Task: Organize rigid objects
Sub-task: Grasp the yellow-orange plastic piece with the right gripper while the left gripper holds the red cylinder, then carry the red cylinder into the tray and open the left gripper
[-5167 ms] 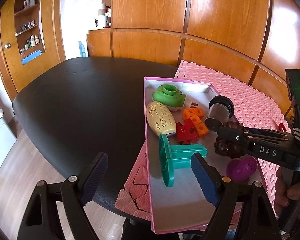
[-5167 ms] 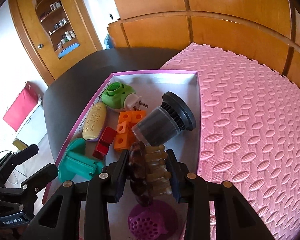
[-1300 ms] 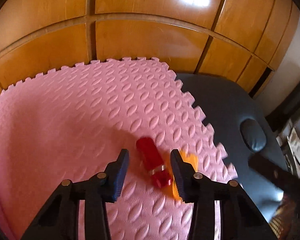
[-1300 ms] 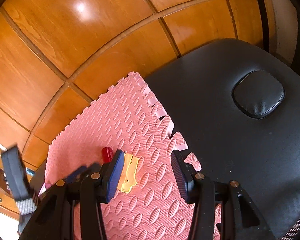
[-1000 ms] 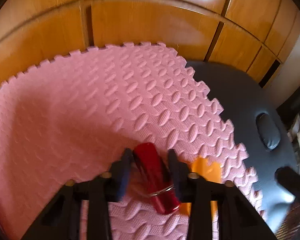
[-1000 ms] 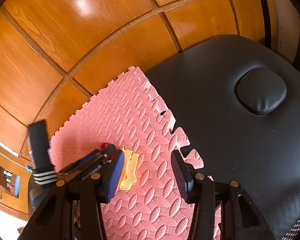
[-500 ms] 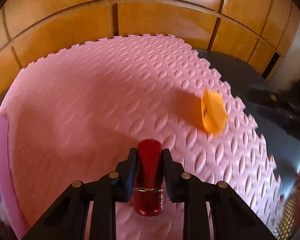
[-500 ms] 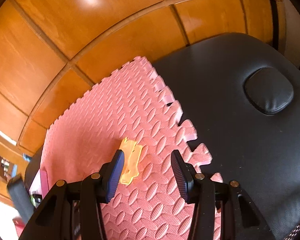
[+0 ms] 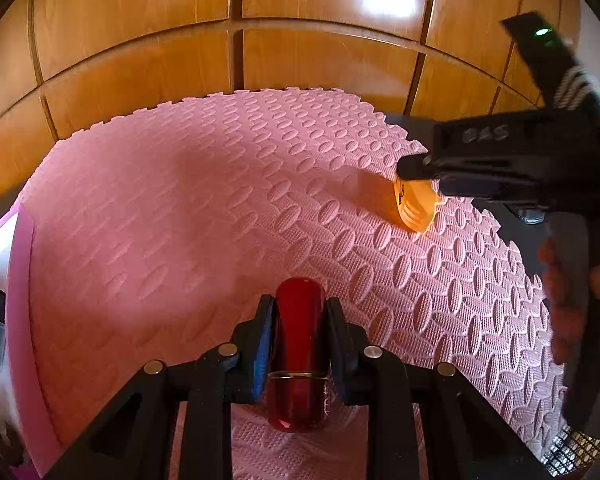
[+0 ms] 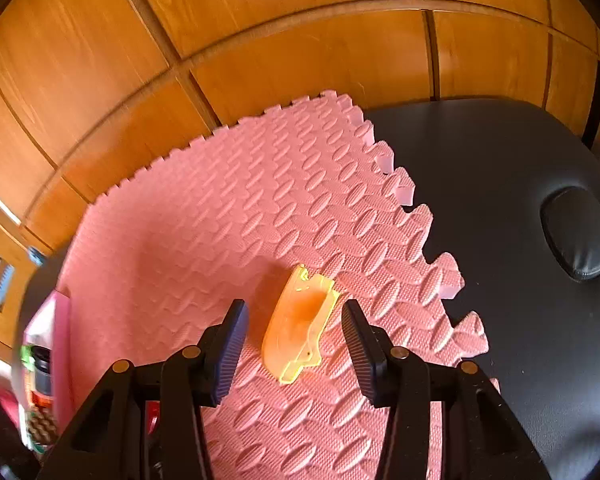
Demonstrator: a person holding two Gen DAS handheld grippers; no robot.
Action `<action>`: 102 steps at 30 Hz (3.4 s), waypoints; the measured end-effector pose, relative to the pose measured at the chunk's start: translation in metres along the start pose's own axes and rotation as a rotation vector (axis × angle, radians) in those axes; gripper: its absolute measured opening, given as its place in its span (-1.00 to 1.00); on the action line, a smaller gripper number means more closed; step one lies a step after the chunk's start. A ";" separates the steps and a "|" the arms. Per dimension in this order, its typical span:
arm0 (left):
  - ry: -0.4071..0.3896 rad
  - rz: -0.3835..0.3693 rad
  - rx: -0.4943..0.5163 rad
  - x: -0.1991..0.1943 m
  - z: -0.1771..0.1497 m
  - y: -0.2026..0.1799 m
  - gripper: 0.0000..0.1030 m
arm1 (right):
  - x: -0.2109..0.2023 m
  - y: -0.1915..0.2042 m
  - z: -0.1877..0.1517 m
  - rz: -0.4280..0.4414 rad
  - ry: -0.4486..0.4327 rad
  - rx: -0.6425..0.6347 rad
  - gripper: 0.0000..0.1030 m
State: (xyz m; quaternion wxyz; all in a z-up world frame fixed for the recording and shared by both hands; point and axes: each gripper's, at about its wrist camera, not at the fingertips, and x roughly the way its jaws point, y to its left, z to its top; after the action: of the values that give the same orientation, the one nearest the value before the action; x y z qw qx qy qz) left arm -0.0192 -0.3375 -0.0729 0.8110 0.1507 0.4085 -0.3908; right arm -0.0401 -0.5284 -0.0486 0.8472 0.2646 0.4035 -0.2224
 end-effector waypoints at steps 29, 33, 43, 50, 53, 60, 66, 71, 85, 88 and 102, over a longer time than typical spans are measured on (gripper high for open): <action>-0.011 0.003 0.000 0.001 -0.001 0.000 -0.52 | 0.025 0.042 -0.030 -0.138 -0.056 -0.339 -0.33; -0.010 0.004 -0.004 -0.004 -0.005 0.001 -0.52 | 0.024 0.041 -0.030 -0.121 -0.053 -0.332 -0.34; -0.029 -0.002 -0.010 -0.037 -0.013 0.008 -0.52 | 0.024 0.041 -0.029 -0.129 -0.057 -0.339 -0.34; -0.063 -0.004 -0.012 -0.059 -0.012 0.007 -0.52 | 0.024 0.041 -0.029 -0.129 -0.058 -0.340 -0.34; -0.080 -0.005 -0.013 -0.069 -0.011 0.007 -0.52 | 0.024 0.041 -0.029 -0.129 -0.059 -0.340 -0.34; -0.114 -0.008 -0.030 -0.091 -0.009 0.012 -0.52 | 0.024 0.041 -0.029 -0.129 -0.059 -0.339 -0.34; -0.134 -0.002 -0.046 -0.106 -0.010 0.019 -0.52 | 0.023 0.041 -0.029 -0.131 -0.060 -0.342 -0.35; -0.150 0.002 -0.063 -0.119 -0.011 0.026 -0.52 | 0.023 0.041 -0.029 -0.131 -0.060 -0.343 -0.35; -0.217 0.004 -0.182 -0.188 -0.022 0.100 -0.52 | 0.023 0.042 -0.030 -0.137 -0.062 -0.349 -0.35; -0.233 0.036 -0.216 -0.207 -0.035 0.136 -0.52 | 0.023 0.042 -0.030 -0.139 -0.062 -0.350 -0.35; -0.050 0.134 -0.441 -0.190 -0.126 0.211 -0.52 | 0.022 0.043 -0.030 -0.150 -0.066 -0.367 -0.35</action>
State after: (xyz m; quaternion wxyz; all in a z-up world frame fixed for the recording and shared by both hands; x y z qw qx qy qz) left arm 0.0034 -0.0325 -0.0187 0.8581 -0.0130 0.4530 -0.2412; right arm -0.0192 -0.4800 -0.0704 0.8749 0.0677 0.4281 -0.2162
